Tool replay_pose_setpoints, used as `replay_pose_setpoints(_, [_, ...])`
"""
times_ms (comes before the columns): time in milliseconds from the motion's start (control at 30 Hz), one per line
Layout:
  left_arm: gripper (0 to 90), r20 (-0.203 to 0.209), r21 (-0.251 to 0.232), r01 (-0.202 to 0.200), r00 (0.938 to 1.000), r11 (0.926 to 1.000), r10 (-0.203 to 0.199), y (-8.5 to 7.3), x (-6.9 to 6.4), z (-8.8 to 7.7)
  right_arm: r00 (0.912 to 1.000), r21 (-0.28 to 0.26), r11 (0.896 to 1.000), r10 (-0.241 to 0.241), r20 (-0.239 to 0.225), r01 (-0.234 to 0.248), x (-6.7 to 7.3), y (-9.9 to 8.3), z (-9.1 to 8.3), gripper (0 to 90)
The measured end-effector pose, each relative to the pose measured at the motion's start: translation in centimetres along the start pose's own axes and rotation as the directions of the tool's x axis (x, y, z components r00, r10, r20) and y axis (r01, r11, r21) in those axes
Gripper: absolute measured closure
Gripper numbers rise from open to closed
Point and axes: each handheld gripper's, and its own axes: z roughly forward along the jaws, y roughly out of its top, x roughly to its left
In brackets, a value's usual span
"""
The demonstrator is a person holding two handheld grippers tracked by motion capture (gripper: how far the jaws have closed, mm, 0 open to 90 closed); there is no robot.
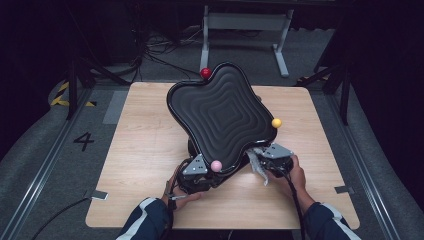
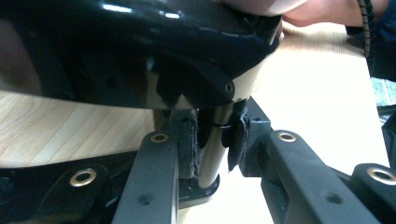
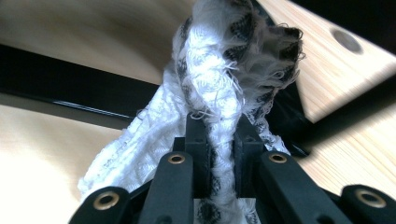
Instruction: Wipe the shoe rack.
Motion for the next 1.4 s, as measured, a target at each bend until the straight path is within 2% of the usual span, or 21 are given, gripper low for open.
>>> replay_pose_setpoints(33, [73.2, 0.0, 0.0, 0.0, 1.0, 1.0, 0.0, 0.0, 0.0, 0.0, 1.0, 0.0, 1.0, 0.0, 0.0, 0.0, 0.0, 0.0, 0.0, 80.2])
replay_pose_setpoints(67, [73.2, 0.0, 0.0, 0.0, 1.0, 1.0, 0.0, 0.0, 0.0, 0.0, 0.9994, 0.012, 1.0, 0.021, 0.028, -0.022, -1.0, -0.5, 0.0, 80.2])
replay_pose_setpoints(133, [73.2, -0.001, 0.004, 0.0, 1.0, 1.0, 0.0, 0.0, 0.0, 0.0, 0.9989, 0.016, 0.999, 0.033, 0.033, -0.034, -1.3, -0.7, 0.0, 80.3])
replay_pose_setpoints(167, [73.3, 0.0, 0.005, -0.001, 1.0, 1.0, 0.001, 0.0, 0.0, 0.0, 0.9975, 0.018, 0.998, 0.065, 0.028, -0.066, -2.0, -1.0, -0.2, 80.2])
replay_pose_setpoints(367, [73.2, 0.001, 0.002, 0.001, 1.0, 1.0, -0.001, 0.0, 0.0, 0.0, 0.998, 0.02, 0.998, 0.058, 0.027, -0.058, -1.9, -1.0, -0.2, 80.2])
replay_pose_setpoints(667, [73.2, 0.004, 0.0, 0.002, 1.0, 1.0, -0.002, 0.0, 0.0, 0.0, 0.9998, 0.007, 1.0, 0.008, -0.018, -0.008, -0.1, -0.5, -0.1, 80.1])
replay_pose_setpoints(933, [73.2, 0.006, 0.005, 0.003, 1.0, 1.0, -0.004, 0.0, 0.0, 0.0, 0.9986, -0.007, 1.0, -0.017, -0.051, 0.017, 1.3, -0.1, -0.2, 80.1])
replay_pose_setpoints(1067, [73.1, 0.01, 0.001, 0.0, 0.9999, 1.0, 0.0, 0.0, 0.0, 0.1, 0.9935, -0.024, 0.998, -0.062, -0.096, 0.06, 3.1, 0.5, -0.4, 80.0])
replay_pose_setpoints(1100, [73.1, 0.011, 0.002, 0.0, 0.9999, 1.0, 0.0, 0.0, 0.0, 0.1, 0.9935, -0.024, 0.998, -0.062, -0.096, 0.06, 3.1, 0.5, -0.4, 80.0])
replay_pose_setpoints(1233, [73.2, 0.009, 0.002, 0.0, 1.0, 1.0, 0.0, 0.0, 0.0, 0.0, 0.9874, -0.036, 0.995, -0.1, -0.123, 0.096, 4.6, 1.0, -0.7, 80.0])
replay_pose_setpoints(1400, [73.2, 0.009, 0.002, -0.003, 1.0, 1.0, 0.003, 0.1, 0.0, 0.0, 0.9866, -0.039, 0.995, -0.096, -0.132, 0.092, 4.6, 1.0, -0.7, 80.0])
